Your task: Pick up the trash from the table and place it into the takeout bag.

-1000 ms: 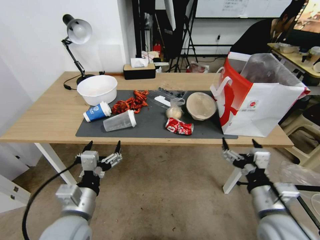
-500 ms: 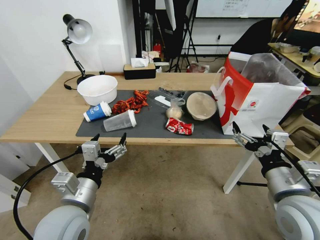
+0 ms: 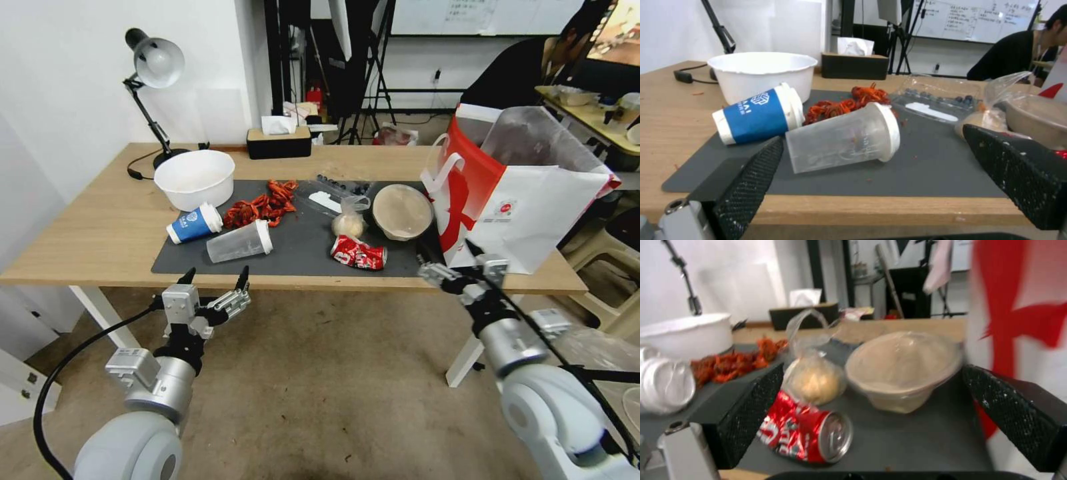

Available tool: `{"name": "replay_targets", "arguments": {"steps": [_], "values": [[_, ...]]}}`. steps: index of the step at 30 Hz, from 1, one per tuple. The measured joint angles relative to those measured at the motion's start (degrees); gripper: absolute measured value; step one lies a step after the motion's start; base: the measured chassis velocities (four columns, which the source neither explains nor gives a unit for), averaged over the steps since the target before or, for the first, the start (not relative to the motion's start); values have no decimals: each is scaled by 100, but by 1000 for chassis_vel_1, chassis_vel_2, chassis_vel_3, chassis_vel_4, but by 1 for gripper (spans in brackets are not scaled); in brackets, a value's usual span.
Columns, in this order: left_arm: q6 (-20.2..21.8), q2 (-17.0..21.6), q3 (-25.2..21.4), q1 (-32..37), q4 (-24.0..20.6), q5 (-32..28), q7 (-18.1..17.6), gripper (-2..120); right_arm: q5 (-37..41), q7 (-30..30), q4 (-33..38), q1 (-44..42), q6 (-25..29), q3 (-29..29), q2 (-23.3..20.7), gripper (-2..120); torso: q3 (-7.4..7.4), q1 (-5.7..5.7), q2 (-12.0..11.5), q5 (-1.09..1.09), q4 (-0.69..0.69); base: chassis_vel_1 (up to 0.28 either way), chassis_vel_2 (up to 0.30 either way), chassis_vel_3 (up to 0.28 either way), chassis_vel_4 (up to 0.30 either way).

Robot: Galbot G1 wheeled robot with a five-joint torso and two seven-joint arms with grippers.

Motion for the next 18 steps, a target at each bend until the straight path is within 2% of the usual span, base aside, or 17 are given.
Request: {"name": "replay_targets", "arguments": {"steps": [3, 7, 11, 18], "values": [[-43, -77, -11, 42, 24, 82, 13, 100, 0, -36, -376, 402, -8, -400, -149, 100, 0, 0, 0, 0, 1, 0, 0, 0, 0], [-62, -117, -22, 63, 29, 121, 21, 100, 17, -89, -566, 632, -17, -608, -233, 100, 0, 0, 0, -1, 1, 0, 0, 0, 0], [-97, -193, -51, 96, 30, 190, 35, 100, 192, -330, -1014, 1219, -30, -1065, -459, 100, 0, 0, 0, 0, 0, 0, 0, 0, 0], [-164, -303, -57, 115, 59, 275, 37, 100, 369, -498, -1569, 1765, -161, -1466, -567, 100, 0, 0, 0, 0, 1, 0, 0, 0, 0]]}}
